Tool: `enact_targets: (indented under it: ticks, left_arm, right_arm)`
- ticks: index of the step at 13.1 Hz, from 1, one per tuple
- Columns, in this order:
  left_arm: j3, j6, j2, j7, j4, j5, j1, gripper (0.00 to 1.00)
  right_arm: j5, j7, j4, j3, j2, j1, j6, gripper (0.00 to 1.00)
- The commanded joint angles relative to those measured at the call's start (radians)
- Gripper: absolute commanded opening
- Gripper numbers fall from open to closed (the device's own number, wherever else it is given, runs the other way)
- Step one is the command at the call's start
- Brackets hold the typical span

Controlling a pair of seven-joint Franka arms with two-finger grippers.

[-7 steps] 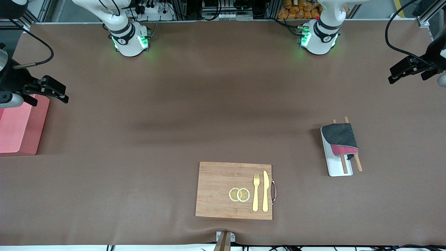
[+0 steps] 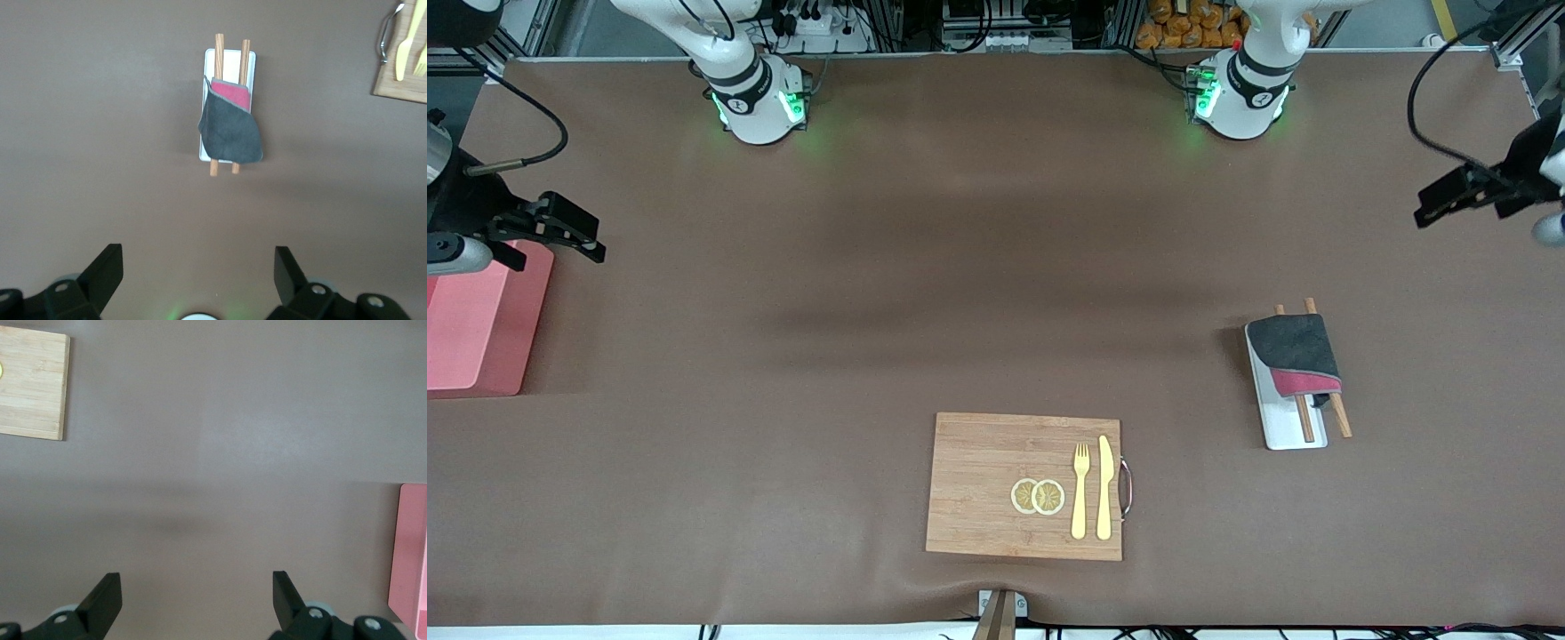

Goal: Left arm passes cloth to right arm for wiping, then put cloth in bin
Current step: 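Reach the left gripper down to the grey cloth on the white tray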

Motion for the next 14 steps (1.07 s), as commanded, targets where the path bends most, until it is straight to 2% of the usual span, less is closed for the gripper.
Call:
enact_targets:
  ticks: [1,5,7,12,14]
  left_arm:
    - [-0.003,0.134,0.099,0.017,-0.044,0.016,0.025,1.00]
    - [-0.008,0.271,0.197,-0.059,-0.114,0.010,0.019,1.00]
    - [-0.016,0.280,0.245,-0.145,-0.113,0.019,-0.001,1.00]
    - [-0.014,0.302,0.323,-0.147,-0.113,0.027,-0.001,1.00]
    - [-0.014,0.303,0.351,-0.153,-0.111,0.027,0.001,0.95]
  right_arm:
    - [-0.006,0.012,-0.004,0.005,-0.010,-0.003,-0.001,1.00]
    - [-0.006,0.012,-0.006,0.005,-0.007,-0.006,-0.004,1.00]
    - [-0.006,0.012,-0.006,0.005,-0.007,-0.004,-0.003,1.00]
    - [-0.006,0.012,-0.014,0.004,-0.007,-0.004,-0.002,1.00]
    - [-0.006,0.012,-0.014,0.004,-0.007,-0.006,-0.006,1.00]
